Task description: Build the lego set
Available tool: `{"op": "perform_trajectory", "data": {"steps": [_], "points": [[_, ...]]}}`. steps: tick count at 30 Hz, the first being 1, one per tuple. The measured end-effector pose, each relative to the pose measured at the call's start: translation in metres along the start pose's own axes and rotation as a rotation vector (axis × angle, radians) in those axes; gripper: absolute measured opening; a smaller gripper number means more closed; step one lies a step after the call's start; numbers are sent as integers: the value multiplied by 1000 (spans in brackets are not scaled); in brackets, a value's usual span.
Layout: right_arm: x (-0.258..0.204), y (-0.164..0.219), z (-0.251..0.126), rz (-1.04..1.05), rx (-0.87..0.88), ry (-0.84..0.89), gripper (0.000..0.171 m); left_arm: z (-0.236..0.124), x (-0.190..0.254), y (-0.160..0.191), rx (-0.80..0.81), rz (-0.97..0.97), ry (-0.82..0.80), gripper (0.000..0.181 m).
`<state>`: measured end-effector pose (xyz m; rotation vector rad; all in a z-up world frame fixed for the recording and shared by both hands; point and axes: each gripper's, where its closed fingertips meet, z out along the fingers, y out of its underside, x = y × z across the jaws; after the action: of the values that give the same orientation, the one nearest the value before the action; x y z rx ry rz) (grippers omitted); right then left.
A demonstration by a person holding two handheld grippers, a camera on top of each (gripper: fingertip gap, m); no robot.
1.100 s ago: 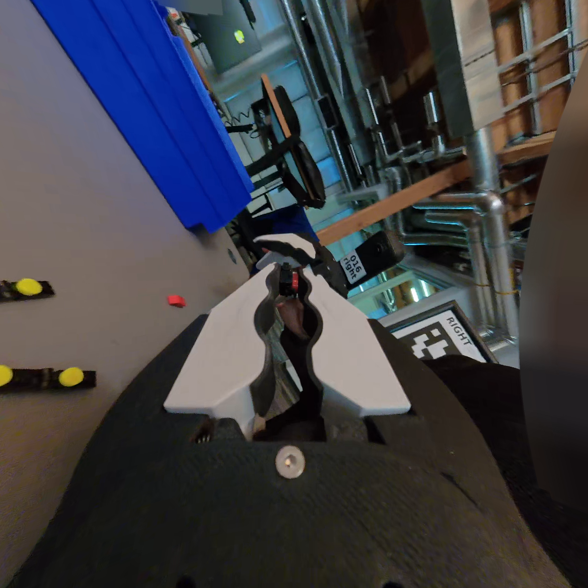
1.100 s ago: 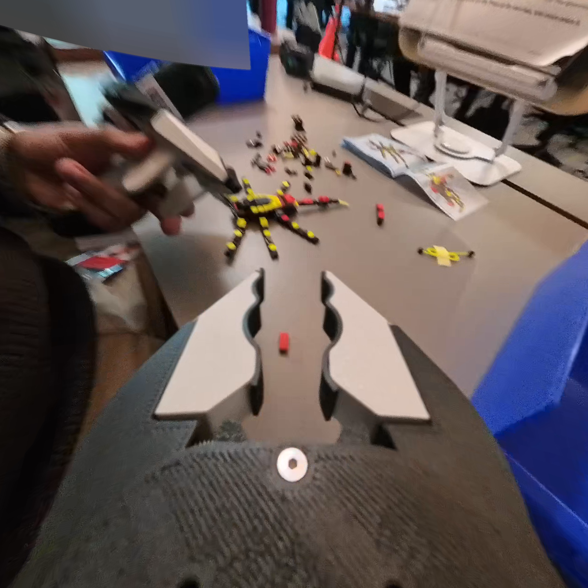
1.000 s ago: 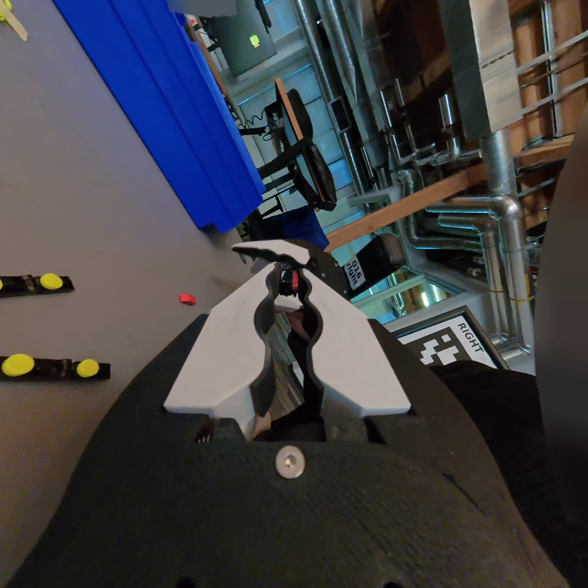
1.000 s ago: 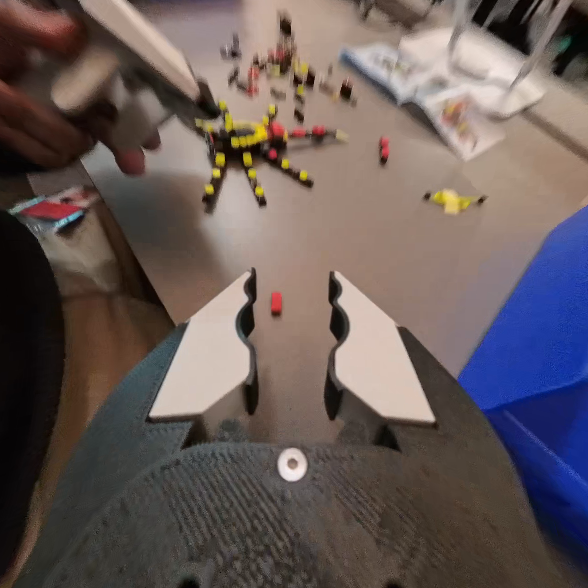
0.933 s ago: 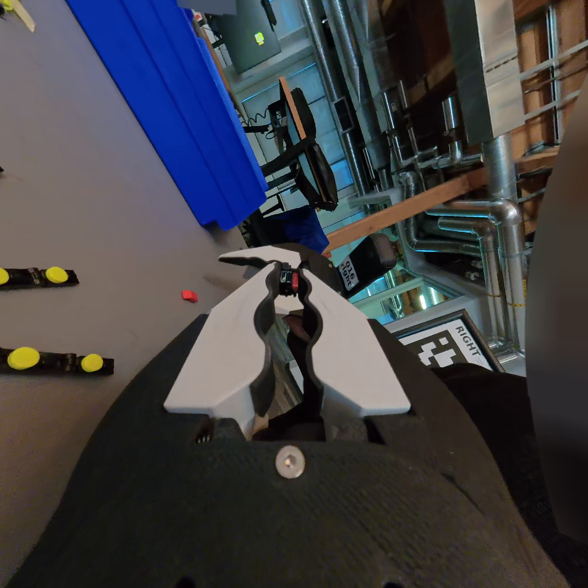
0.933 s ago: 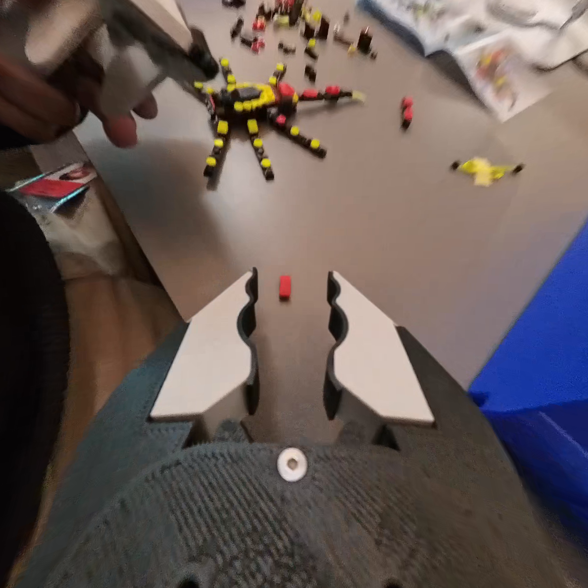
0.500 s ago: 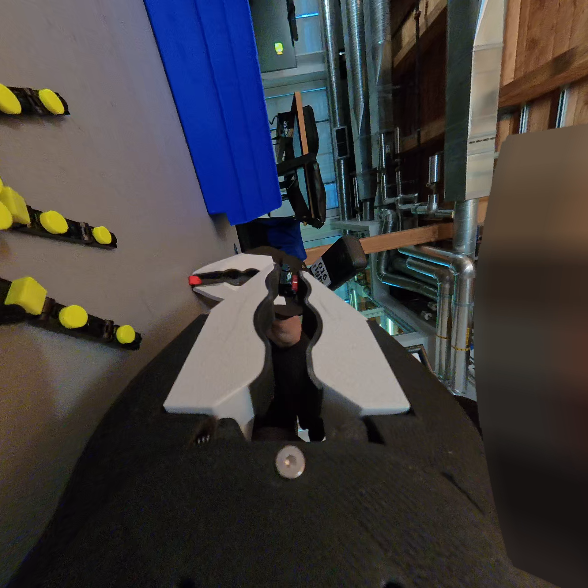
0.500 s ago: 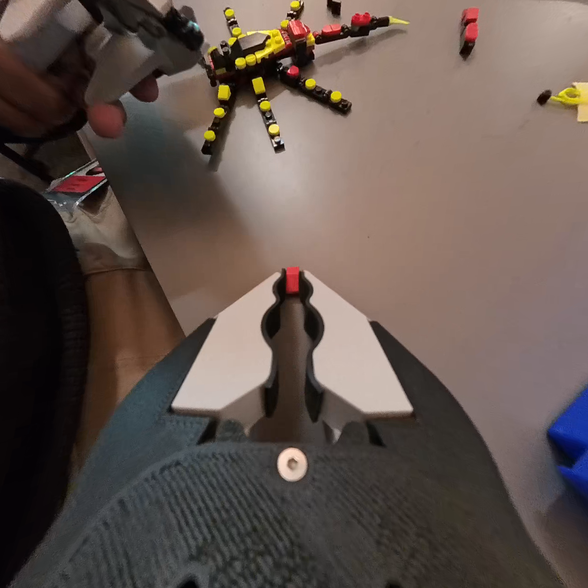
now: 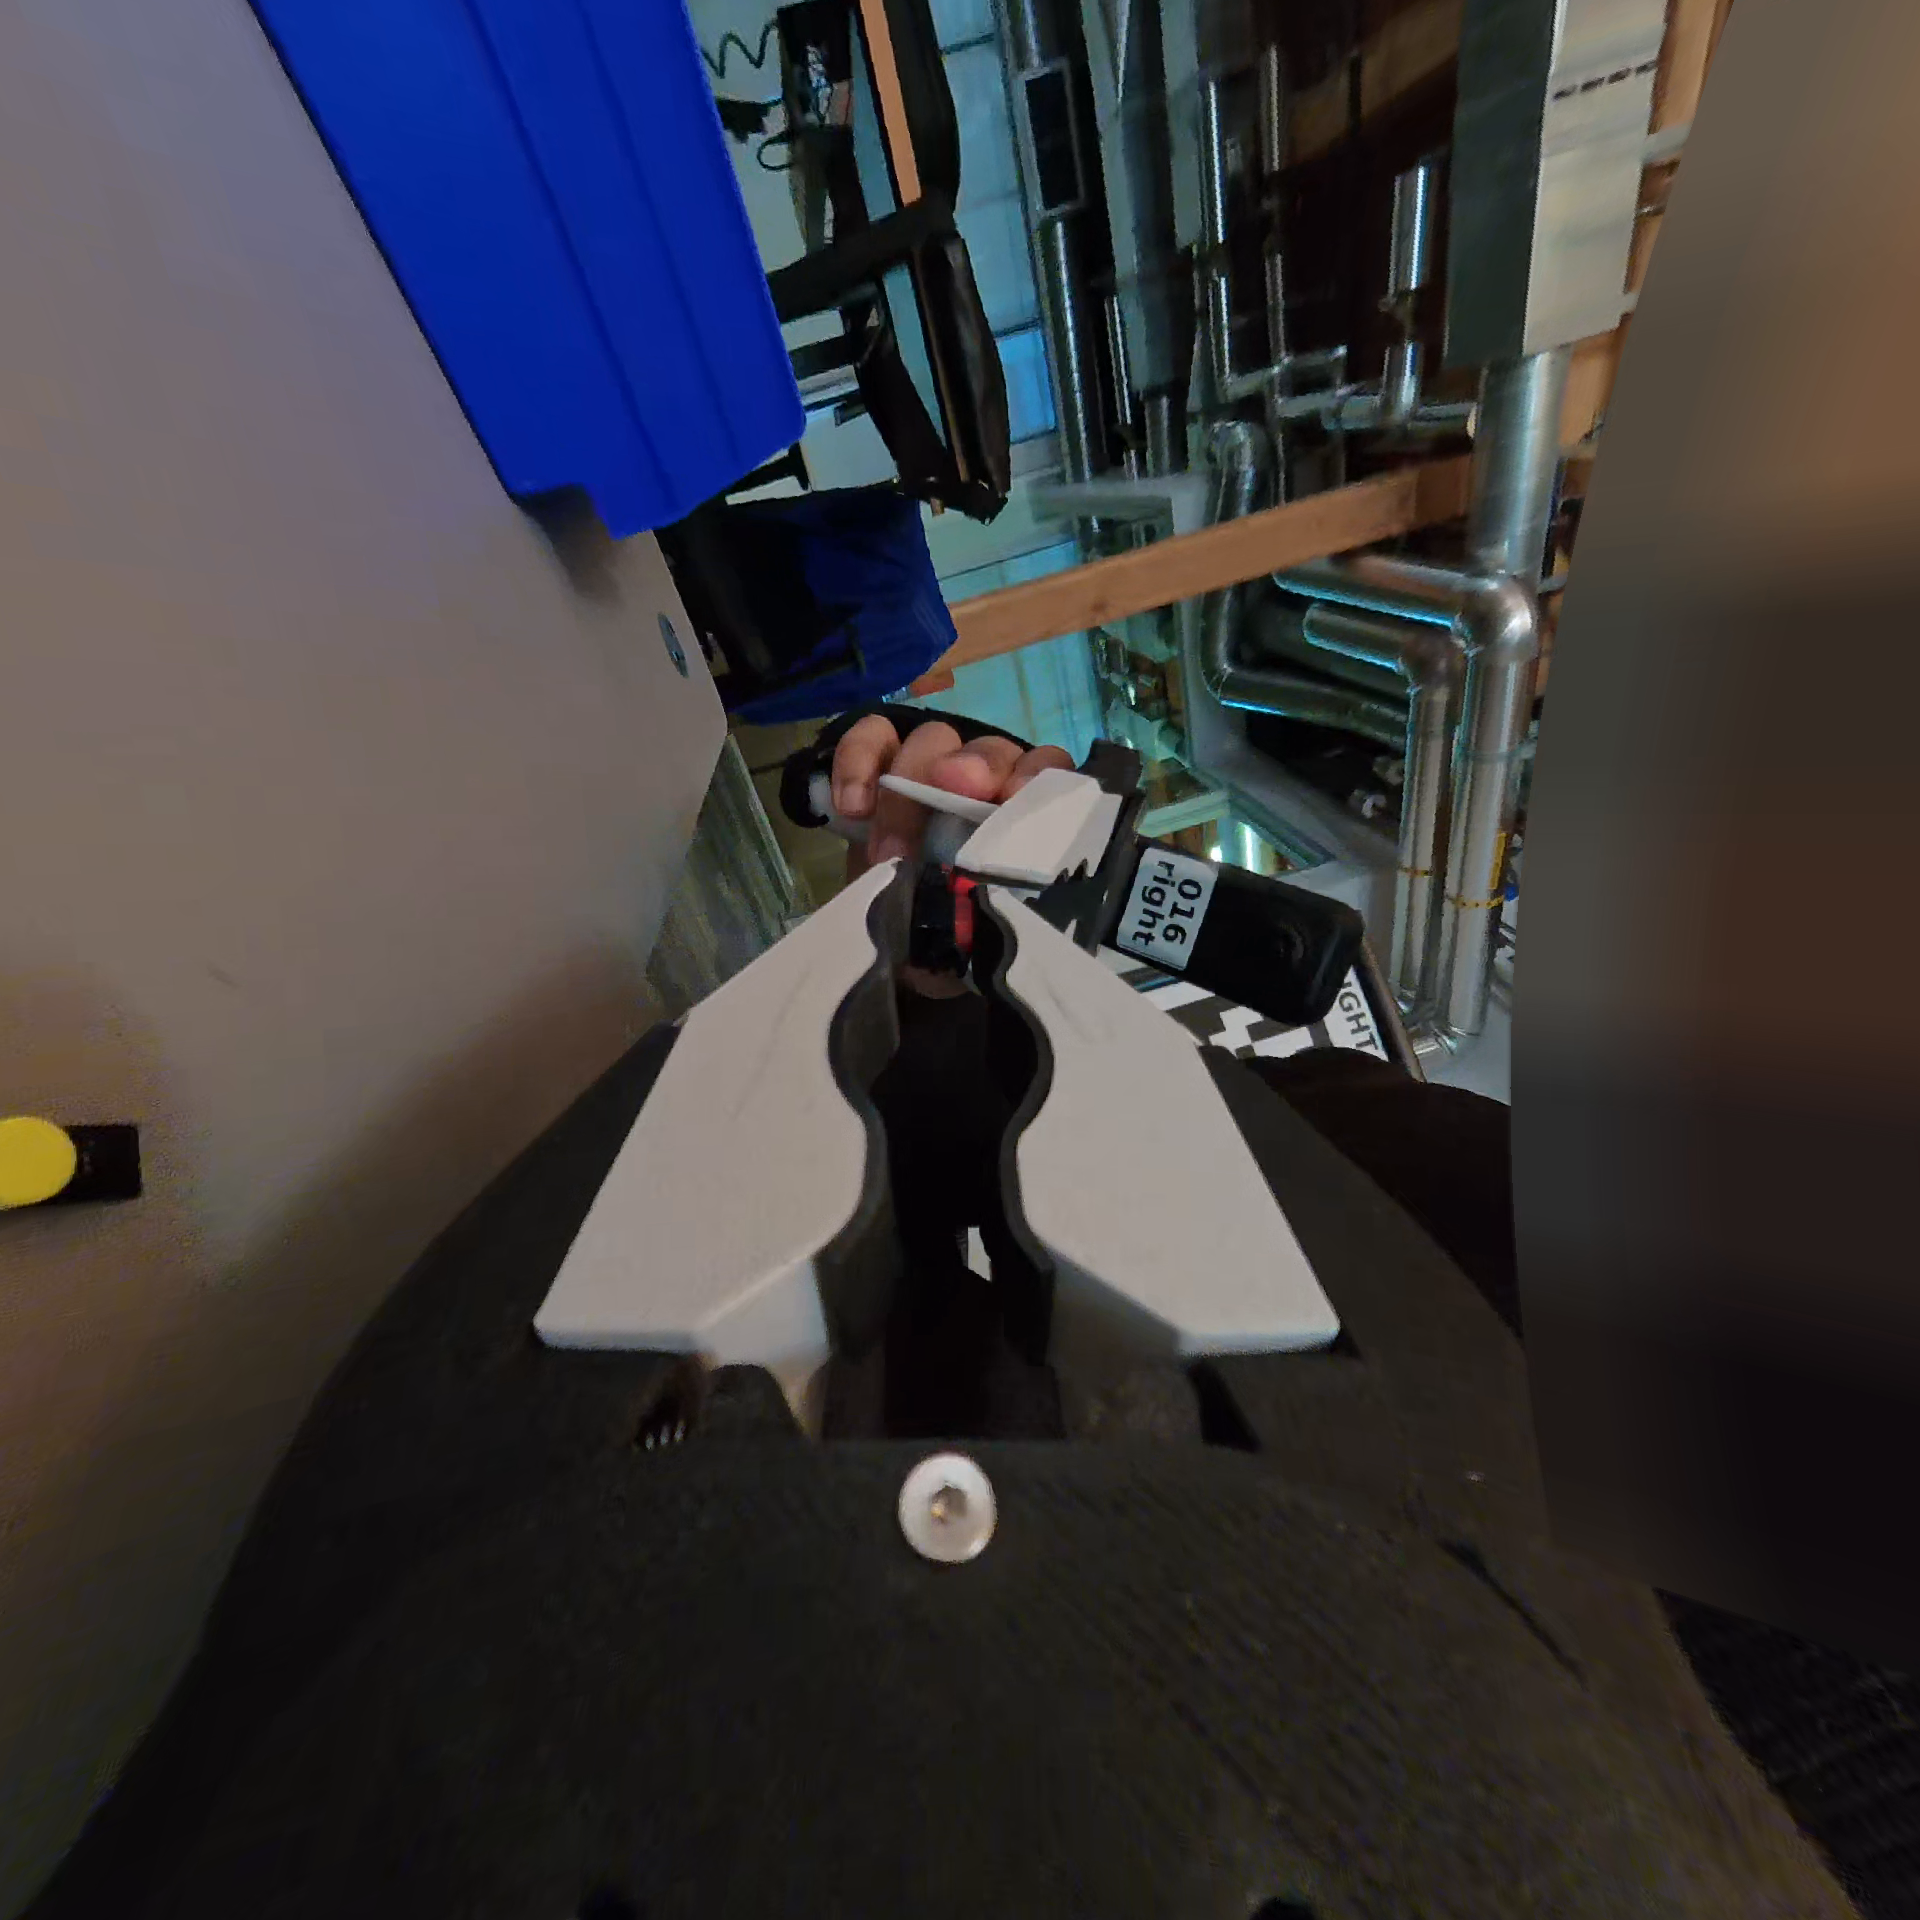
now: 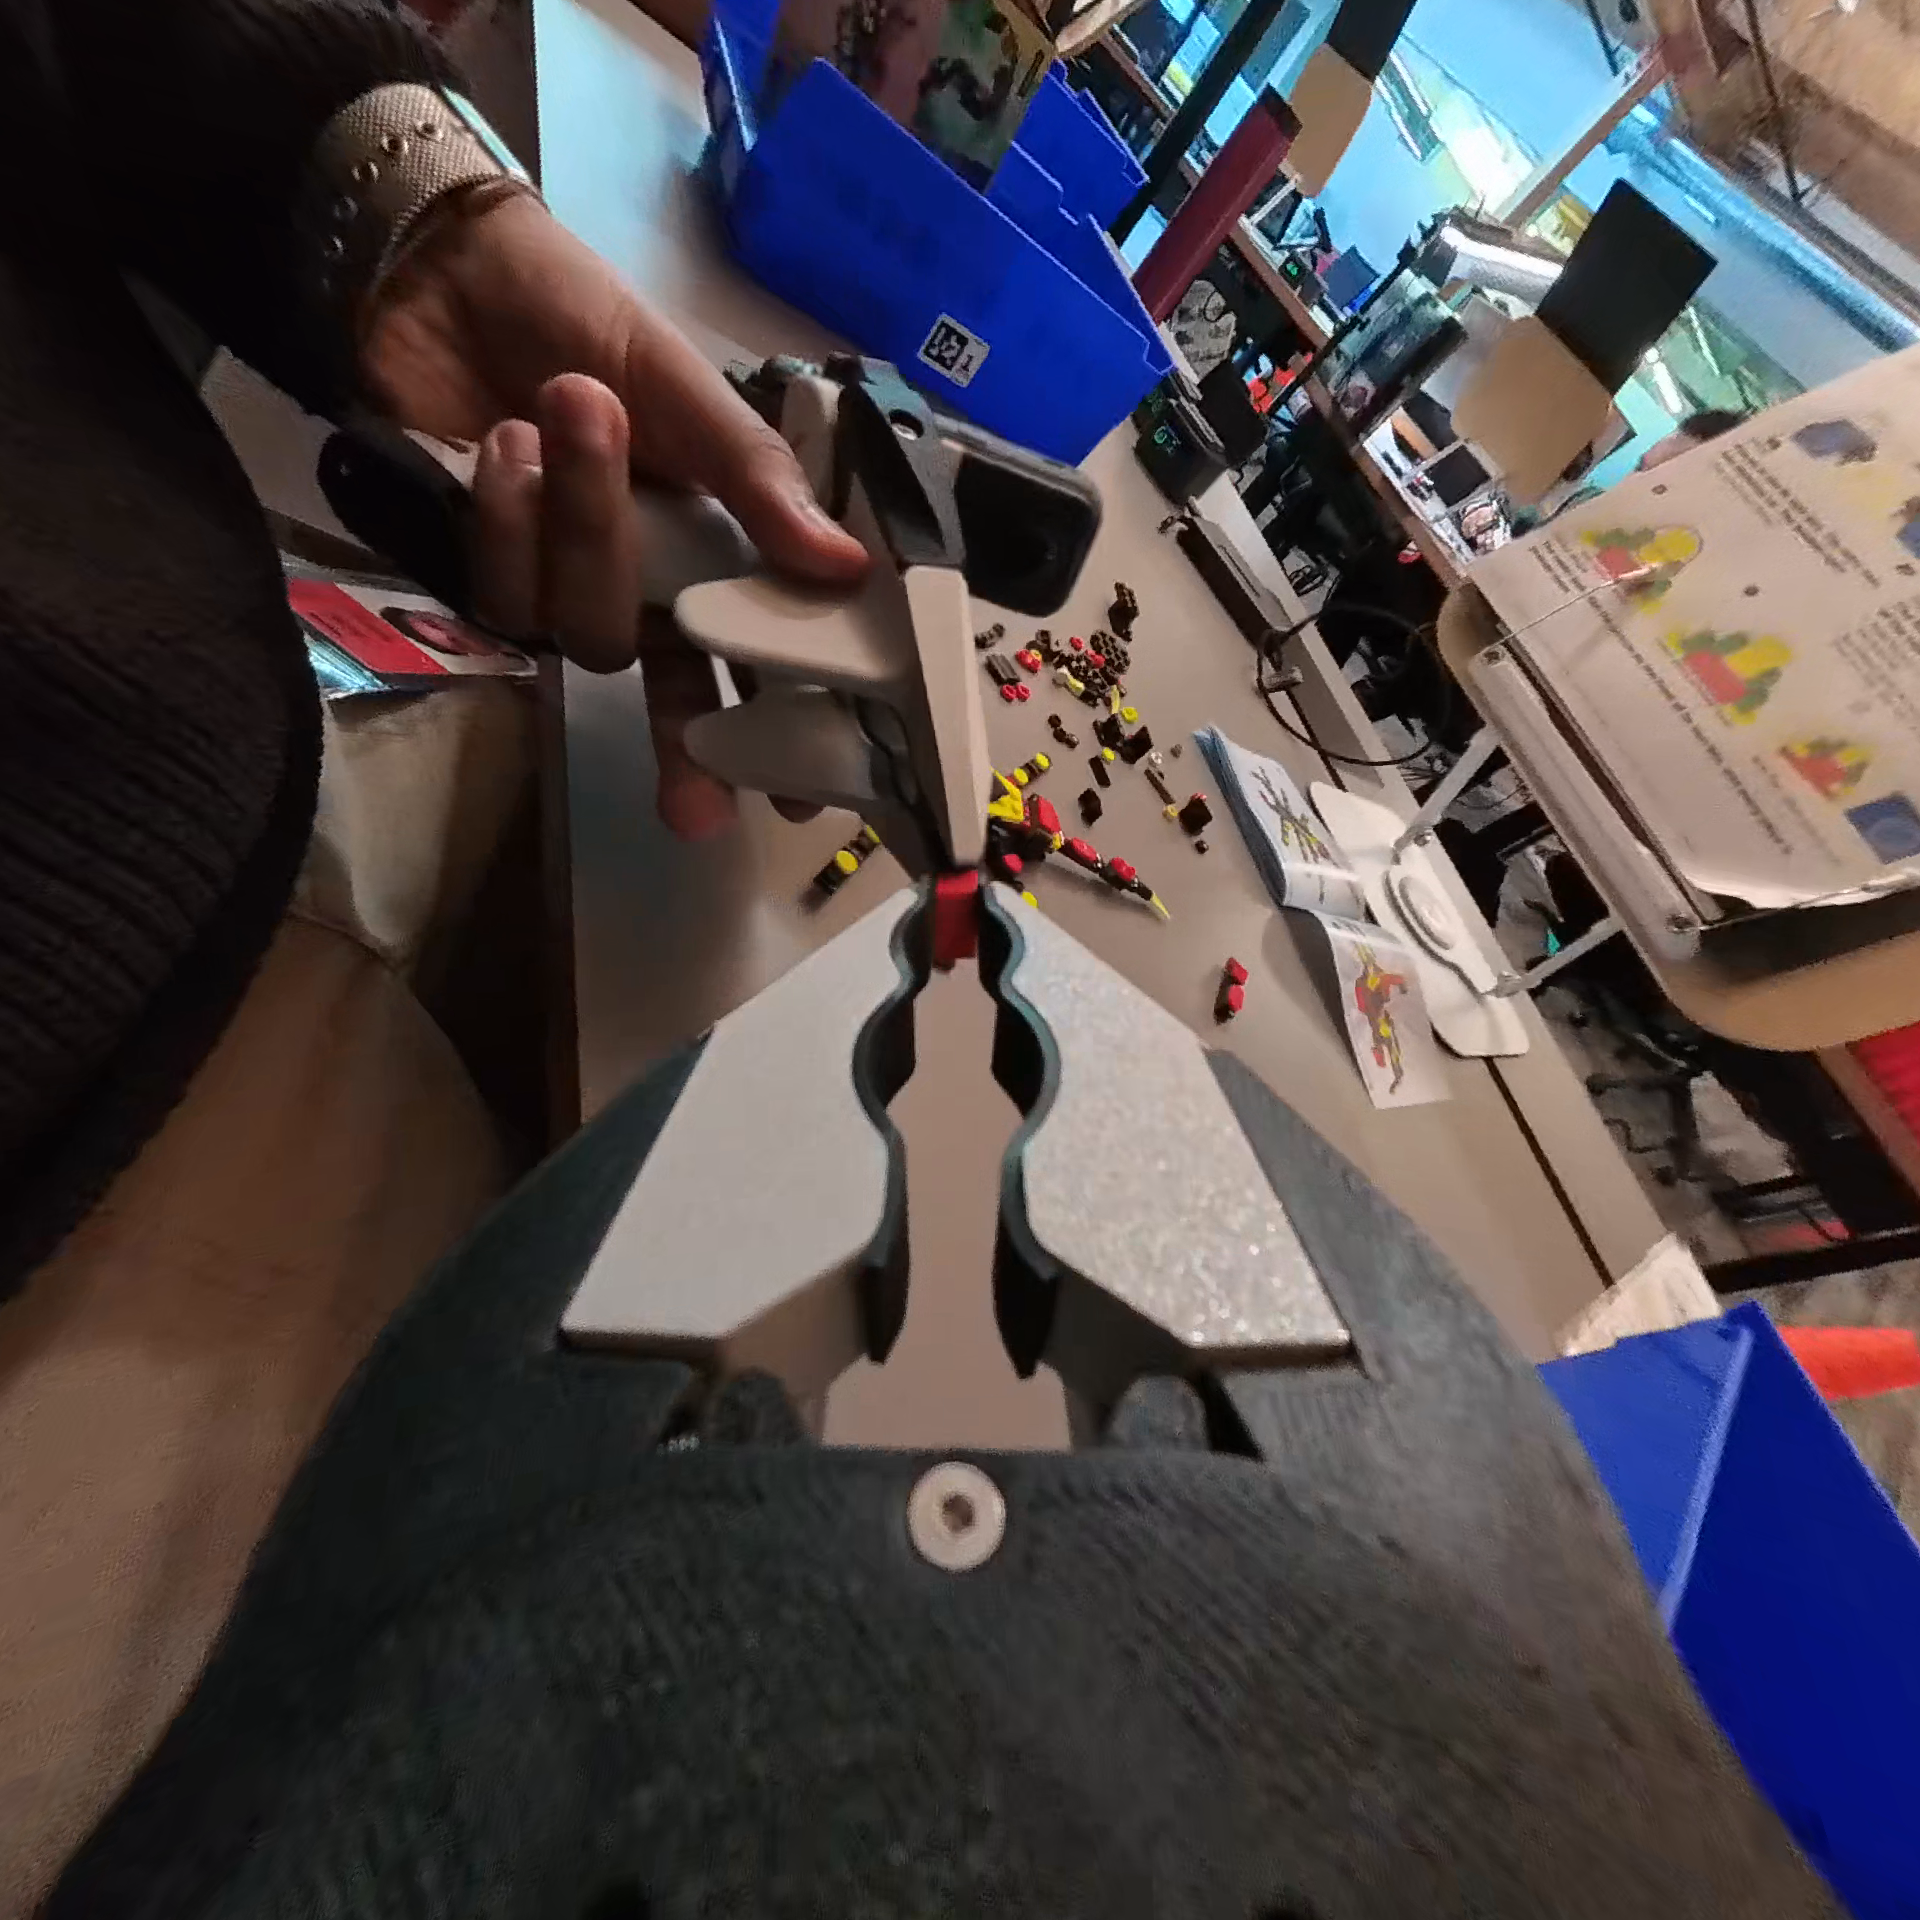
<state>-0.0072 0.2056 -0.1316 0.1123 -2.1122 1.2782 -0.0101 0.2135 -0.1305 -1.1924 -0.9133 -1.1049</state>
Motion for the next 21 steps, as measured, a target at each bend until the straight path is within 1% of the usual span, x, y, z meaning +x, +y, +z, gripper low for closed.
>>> {"op": "perform_trajectory", "data": {"steps": [4, 9, 15, 21], "points": [[-4, 1, 0, -45, 6, -28, 6, 0, 0, 2, -21, 51, -27, 8], [-4, -1, -1, -98, 15, -23, 6, 1, 2, 7, -65, 146, -59, 7], [-8, -7, -5, -100, 67, -63, 6, -1, 7, 11, -101, 226, -33, 7], [-11, -6, -8, -141, 88, -82, 6, -3, 7, 14, -135, 279, -54, 7]]}}
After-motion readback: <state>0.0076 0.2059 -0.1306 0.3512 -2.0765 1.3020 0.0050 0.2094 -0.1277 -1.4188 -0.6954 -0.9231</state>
